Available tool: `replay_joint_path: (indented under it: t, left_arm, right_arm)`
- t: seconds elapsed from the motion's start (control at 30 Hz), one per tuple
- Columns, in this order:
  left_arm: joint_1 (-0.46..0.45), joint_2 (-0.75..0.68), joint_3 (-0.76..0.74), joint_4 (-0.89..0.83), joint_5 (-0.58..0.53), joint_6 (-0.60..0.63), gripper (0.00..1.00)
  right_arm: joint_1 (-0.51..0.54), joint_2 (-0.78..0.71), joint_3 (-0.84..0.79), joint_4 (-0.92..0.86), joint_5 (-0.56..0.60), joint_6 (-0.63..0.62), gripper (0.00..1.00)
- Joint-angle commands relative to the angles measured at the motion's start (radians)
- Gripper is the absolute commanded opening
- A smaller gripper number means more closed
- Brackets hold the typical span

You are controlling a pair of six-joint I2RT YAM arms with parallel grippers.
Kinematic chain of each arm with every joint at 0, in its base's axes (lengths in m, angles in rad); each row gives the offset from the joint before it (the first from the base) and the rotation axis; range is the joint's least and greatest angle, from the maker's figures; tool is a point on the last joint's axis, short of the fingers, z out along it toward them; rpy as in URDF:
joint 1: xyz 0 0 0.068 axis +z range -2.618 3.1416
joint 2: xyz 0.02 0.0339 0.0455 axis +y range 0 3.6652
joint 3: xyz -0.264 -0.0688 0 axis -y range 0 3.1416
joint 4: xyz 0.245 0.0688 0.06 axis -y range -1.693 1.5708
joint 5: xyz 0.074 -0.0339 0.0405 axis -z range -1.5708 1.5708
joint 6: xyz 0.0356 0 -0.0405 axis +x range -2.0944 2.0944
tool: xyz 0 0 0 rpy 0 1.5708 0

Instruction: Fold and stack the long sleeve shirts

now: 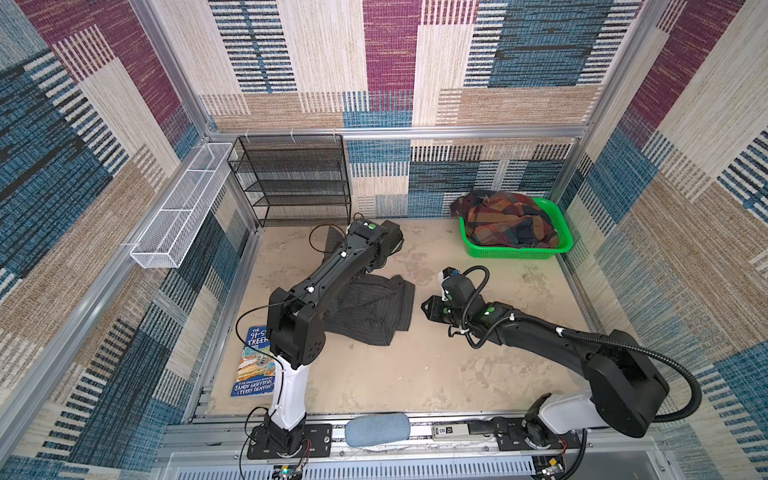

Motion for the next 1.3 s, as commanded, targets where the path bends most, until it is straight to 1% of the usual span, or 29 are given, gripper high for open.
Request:
replay_joint_path:
  t: [0.0, 0.23, 0.4, 0.53, 0.63, 0.77, 0.8, 0.83, 0.87, 0.97, 1.0, 1.13, 1.2, 1.27]
  left_arm:
    - [-0.024, 0.02, 0.015, -0.001, -0.032, 0.008, 0.0]
    - [-0.107, 0.078, 0.001, -0.001, -0.052, -0.078, 0.0]
    - [-0.178, 0.101, -0.005, -0.003, -0.016, -0.143, 0.0]
    - [-0.227, 0.115, -0.012, -0.003, 0.02, -0.172, 0.0]
    - [-0.268, 0.12, -0.008, -0.004, 0.071, -0.184, 0.23]
    - [-0.314, 0.11, 0.016, -0.002, 0.164, -0.2, 0.54]
    - [-0.323, 0.106, 0.024, -0.002, 0.182, -0.198, 0.63]
    - [-0.329, 0.102, 0.033, -0.004, 0.198, -0.195, 0.79]
    - [-0.337, 0.095, 0.043, -0.003, 0.213, -0.192, 0.85]
    - [-0.341, 0.053, 0.053, -0.002, 0.241, -0.201, 0.87]
    - [-0.34, 0.036, 0.056, -0.002, 0.239, -0.203, 0.9]
    - [-0.312, -0.04, 0.078, -0.002, 0.252, -0.188, 0.91]
    - [-0.279, -0.091, 0.053, 0.001, 0.277, -0.203, 0.92]
    - [-0.242, -0.151, -0.021, 0.044, 0.31, -0.197, 0.92]
  right_arm:
    - [0.008, 0.006, 0.007, 0.008, 0.013, 0.018, 0.29]
    - [0.009, -0.075, -0.043, 0.004, 0.033, 0.031, 0.29]
    - [0.008, -0.127, -0.089, 0.011, 0.048, 0.051, 0.29]
    - [0.004, -0.153, -0.11, 0.012, 0.058, 0.056, 0.3]
    - [-0.007, -0.165, -0.12, 0.013, 0.061, 0.056, 0.31]
    - [-0.024, -0.185, -0.133, 0.002, 0.07, 0.06, 0.32]
    - [-0.027, -0.192, -0.133, -0.007, 0.078, 0.062, 0.33]
    - [-0.031, -0.201, -0.135, -0.012, 0.084, 0.063, 0.34]
    - [-0.036, -0.211, -0.136, -0.019, 0.088, 0.066, 0.35]
    - [-0.044, -0.222, -0.135, -0.024, 0.095, 0.064, 0.39]
    - [-0.045, -0.219, -0.132, -0.024, 0.094, 0.062, 0.4]
    - [-0.042, -0.152, -0.079, -0.011, 0.035, 0.024, 0.46]
    - [-0.032, -0.108, -0.044, 0.006, 0.02, 0.004, 0.52]
    - [-0.02, -0.058, 0.009, 0.013, 0.023, -0.016, 0.58]
